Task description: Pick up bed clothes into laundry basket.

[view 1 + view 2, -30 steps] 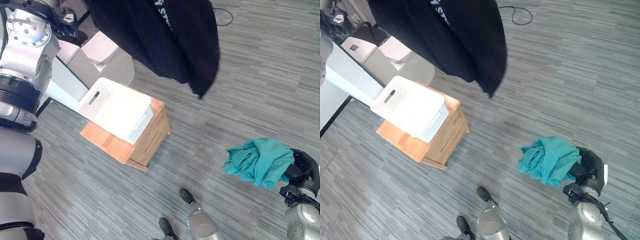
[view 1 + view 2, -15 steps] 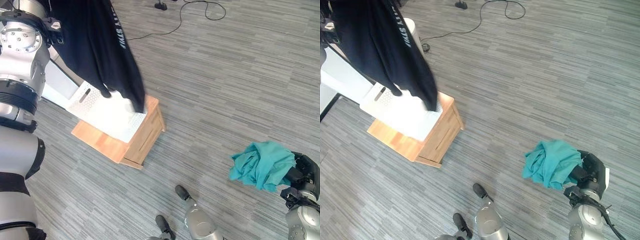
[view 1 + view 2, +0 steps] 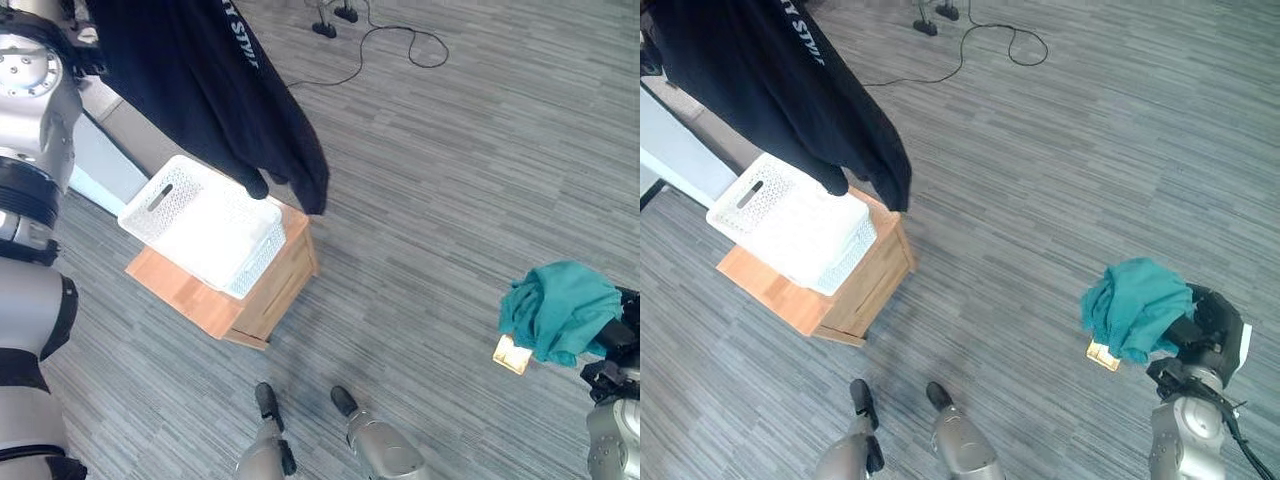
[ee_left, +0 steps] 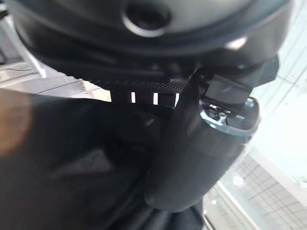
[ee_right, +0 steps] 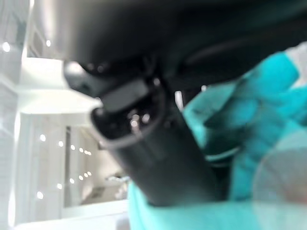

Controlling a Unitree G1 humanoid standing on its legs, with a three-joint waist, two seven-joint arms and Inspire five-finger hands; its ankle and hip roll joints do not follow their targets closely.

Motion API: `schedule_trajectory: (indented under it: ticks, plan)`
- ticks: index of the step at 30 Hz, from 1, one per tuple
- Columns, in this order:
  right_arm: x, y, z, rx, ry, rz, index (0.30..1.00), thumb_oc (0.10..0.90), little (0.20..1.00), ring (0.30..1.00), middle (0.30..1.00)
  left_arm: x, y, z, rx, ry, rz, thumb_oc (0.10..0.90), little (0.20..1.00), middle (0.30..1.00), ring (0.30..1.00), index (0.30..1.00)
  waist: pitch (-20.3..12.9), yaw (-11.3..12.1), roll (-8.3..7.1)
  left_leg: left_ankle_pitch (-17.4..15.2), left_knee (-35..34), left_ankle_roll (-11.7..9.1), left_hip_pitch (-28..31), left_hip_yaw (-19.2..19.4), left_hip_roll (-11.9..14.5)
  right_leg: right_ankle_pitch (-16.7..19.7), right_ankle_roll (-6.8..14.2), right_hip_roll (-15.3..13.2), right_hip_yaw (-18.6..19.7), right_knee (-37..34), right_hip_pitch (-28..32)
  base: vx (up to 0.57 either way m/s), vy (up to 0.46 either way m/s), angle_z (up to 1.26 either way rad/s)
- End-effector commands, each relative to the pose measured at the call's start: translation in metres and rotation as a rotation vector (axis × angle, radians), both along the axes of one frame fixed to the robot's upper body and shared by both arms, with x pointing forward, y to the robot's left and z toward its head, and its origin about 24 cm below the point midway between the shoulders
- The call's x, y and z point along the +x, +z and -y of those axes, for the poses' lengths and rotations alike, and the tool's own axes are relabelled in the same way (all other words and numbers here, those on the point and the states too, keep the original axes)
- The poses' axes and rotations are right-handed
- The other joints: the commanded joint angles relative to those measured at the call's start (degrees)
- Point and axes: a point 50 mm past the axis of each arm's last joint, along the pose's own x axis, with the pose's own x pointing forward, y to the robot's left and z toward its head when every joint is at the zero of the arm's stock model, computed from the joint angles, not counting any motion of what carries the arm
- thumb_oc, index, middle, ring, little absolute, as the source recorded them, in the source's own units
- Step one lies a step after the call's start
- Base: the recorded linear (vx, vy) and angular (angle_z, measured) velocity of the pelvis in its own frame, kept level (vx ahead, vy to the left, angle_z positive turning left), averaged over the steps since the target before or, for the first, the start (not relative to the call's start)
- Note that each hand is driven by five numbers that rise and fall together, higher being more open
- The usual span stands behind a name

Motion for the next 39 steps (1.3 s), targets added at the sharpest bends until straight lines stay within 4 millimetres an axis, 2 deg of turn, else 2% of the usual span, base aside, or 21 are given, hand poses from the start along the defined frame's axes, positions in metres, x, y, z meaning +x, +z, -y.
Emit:
schedule_trajectory:
  ticks: [1,2,3,5,6,7,8,10,11,12,13,14,16,17,21,24,29,34,37,39]
  plan:
    - [0.003,0.053,0.007,-0.200,0.035,0.133,0.300,0.400,0.300,0.300,0.300,-0.061,0.063,-0.035,-0.065,0.079,0.340,0.400,0.300,0.300,0.300,0.300,-9.55,-1.39,1.18,0.20,6.69,3.31,-0.71,3.52,-1.74,-9.34,12.90,-18.19,-1.73,-0.44,11.59,0.35,0.388,-0.69]
    - [0.006,0.049,0.004,-0.188,0.052,0.127,0.300,0.400,0.300,0.300,0.300,-0.063,0.064,-0.035,-0.060,0.083,0.345,0.400,0.300,0.300,0.300,0.300,-9.60,-1.40,1.40,-0.54,6.48,3.84,0.43,4.60,-2.46,-6.99,13.75,-18.93,-1.57,0.68,10.46,0.22,0.297,-0.66]
    - [0.011,0.047,-0.003,-0.194,0.079,0.113,0.300,0.400,0.300,0.300,0.300,-0.065,0.068,-0.036,-0.052,0.099,0.353,0.400,0.300,0.300,0.300,0.300,-9.35,-1.64,1.57,-1.12,5.56,4.31,1.82,5.56,-3.32,-2.51,14.17,-18.88,-0.87,2.48,8.67,0.21,0.286,-0.67]
    - [0.012,0.047,-0.003,-0.192,0.080,0.115,0.300,0.400,0.300,0.300,0.300,-0.066,0.069,-0.036,-0.049,0.101,0.355,0.400,0.300,0.300,0.300,0.300,-9.25,-1.42,1.47,-1.03,5.38,4.29,1.91,5.84,-3.18,-2.37,14.17,-18.73,-0.55,2.48,8.50,0.10,0.146,-0.49]
    - [0.016,0.044,-0.006,-0.182,0.082,0.107,0.300,0.400,0.300,0.300,0.300,-0.072,0.072,-0.041,-0.055,0.119,0.373,0.400,0.300,0.300,0.300,0.300,-9.23,-0.57,1.30,-2.56,4.85,5.00,2.65,6.08,-3.93,-0.22,14.22,-19.31,-2.10,3.88,7.32,0.11,0.174,-0.42]
    - [0.018,0.042,-0.008,-0.174,0.090,0.110,0.300,0.400,0.300,0.300,0.300,-0.074,0.071,-0.043,-0.056,0.122,0.377,0.400,0.300,0.300,0.300,0.300,-9.44,-0.18,1.05,-2.87,4.59,5.09,2.86,6.36,-4.19,0.46,14.73,-19.44,-2.91,2.99,7.08,0.11,0.175,-0.43]
    - [0.018,0.042,-0.009,-0.175,0.091,0.110,0.300,0.400,0.300,0.300,0.300,-0.074,0.071,-0.043,-0.056,0.122,0.377,0.400,0.300,0.300,0.300,0.300,-9.46,-0.19,1.06,-2.87,4.58,5.10,2.85,6.37,-4.20,0.49,14.74,-19.46,-2.91,2.94,7.09,0.04,0.096,-0.43]
    - [0.020,0.042,-0.010,-0.168,0.099,0.117,0.300,0.400,0.300,0.300,0.300,-0.077,0.076,-0.044,-0.026,0.151,0.372,0.400,0.300,0.300,0.300,0.300,-9.82,0.81,0.86,-3.70,3.28,5.40,3.89,6.47,-4.67,-0.29,15.11,-17.99,-6.28,-1.84,4.65,0.02,0.092,-0.73]
    - [0.022,0.045,-0.009,-0.175,0.104,0.125,0.300,0.400,0.300,0.300,0.300,-0.082,0.082,-0.045,0.010,0.190,0.373,0.400,0.300,0.300,0.300,0.300,-9.67,1.20,1.03,-4.06,2.40,5.61,4.78,6.47,-5.00,-1.57,15.08,-15.57,-8.43,-4.20,2.01,0.03,0.100,-0.78]
    - [0.018,0.042,-0.008,-0.168,0.089,0.128,0.300,0.400,0.300,0.300,0.300,-0.082,0.083,-0.046,0.044,0.211,0.356,0.400,0.300,0.300,0.300,0.300,-9.15,0.97,1.03,-4.33,2.12,6.10,4.75,4.57,-5.38,-3.37,13.76,-13.33,-9.53,-3.77,1.36,0.01,0.065,-0.46]
    - [0.018,0.042,-0.008,-0.167,0.089,0.128,0.300,0.400,0.300,0.300,0.300,-0.083,0.083,-0.046,0.044,0.211,0.356,0.400,0.300,0.300,0.300,0.300,-9.06,0.88,1.05,-4.02,2.20,6.04,4.61,4.49,-5.20,-3.18,13.65,-13.12,-9.59,-3.56,1.20,0.04,0.051,0.07]
    - [0.016,0.042,-0.007,-0.167,0.084,0.124,0.300,0.400,0.300,0.300,0.300,-0.083,0.083,-0.042,0.039,0.188,0.375,0.400,0.300,0.300,0.300,0.300,-9.09,1.38,0.61,-3.86,1.57,6.00,5.22,4.15,-5.45,-2.78,13.88,-13.50,-10.01,-4.21,1.56,0.02,0.044,0.40]
    - [0.014,0.038,-0.005,-0.132,0.072,0.136,0.300,0.400,0.300,0.300,0.300,-0.082,0.085,-0.036,0.043,0.177,0.392,0.400,0.300,0.300,0.300,0.300,-9.35,1.70,1.04,-3.71,-0.24,6.04,6.06,3.45,-5.96,-4.04,13.20,-13.06,-10.05,-4.69,2.49,0.02,0.043,0.56]
    - [0.017,0.042,-0.005,-0.144,0.075,0.147,0.300,0.400,0.300,0.300,0.300,-0.085,0.084,-0.041,0.047,0.203,0.397,0.400,0.300,0.300,0.300,0.300,-9.14,2.30,0.94,-4.11,-0.44,6.06,6.60,3.59,-6.07,-4.03,13.42,-13.98,-12.08,-5.57,2.92,-0.01,0.012,0.40]
    - [0.018,0.043,-0.004,-0.144,0.068,0.147,0.300,0.400,0.300,0.300,0.300,-0.091,0.085,-0.050,0.042,0.218,0.393,0.400,0.300,0.300,0.300,0.300,-9.94,2.84,1.34,-4.07,-0.48,6.13,6.88,3.12,-6.46,-5.04,12.82,-13.62,-12.53,-7.69,4.68,0.02,0.006,0.38]
    - [0.023,0.044,-0.006,-0.154,0.079,0.146,0.300,0.400,0.300,0.300,0.300,-0.093,0.077,-0.063,0.045,0.269,0.352,0.400,0.300,0.300,0.300,0.300,-10.39,3.92,1.12,-4.15,-0.51,6.08,7.33,2.84,-6.34,-5.86,12.59,-14.00,-13.11,-9.33,6.59,0.03,-0.023,0.12]
    - [0.027,0.050,-0.006,-0.167,0.094,0.160,0.300,0.400,0.300,0.300,0.300,-0.095,0.070,-0.072,0.076,0.310,0.318,0.400,0.300,0.300,0.300,0.300,-10.03,4.47,0.94,-4.15,-0.51,6.09,7.42,2.36,-6.43,-6.61,12.48,-14.20,-13.40,-9.39,7.34,-0.01,-0.007,0.04]
    - [0.034,0.053,-0.010,-0.167,0.110,0.168,0.300,0.400,0.300,0.300,0.300,-0.080,0.046,-0.072,0.028,0.203,0.265,0.400,0.300,0.300,0.300,0.300,-9.46,4.93,0.52,-4.15,-0.51,6.18,7.29,2.09,-6.47,-6.95,12.32,-14.21,-13.38,-9.18,7.30,-0.01,-0.002,0.02]
    - [0.038,0.057,-0.010,-0.178,0.113,0.172,0.300,0.400,0.300,0.300,0.300,-0.076,0.041,-0.070,0.027,0.189,0.255,0.400,0.300,0.300,0.300,0.300,-9.18,4.83,0.69,-4.18,-0.51,6.22,7.08,2.10,-6.52,-7.00,12.32,-14.21,-13.35,-9.01,7.09,-0.02,0.001,0.00]
    - [0.042,0.058,-0.014,-0.185,0.126,0.176,0.300,0.400,0.300,0.300,0.300,-0.067,0.035,-0.058,0.042,0.134,0.244,0.400,0.300,0.300,0.300,0.300,-8.48,4.85,0.46,-4.06,-0.51,6.20,6.69,2.15,-6.44,-7.04,12.28,-14.12,-13.22,-8.48,6.34,-0.06,0.001,-0.01]
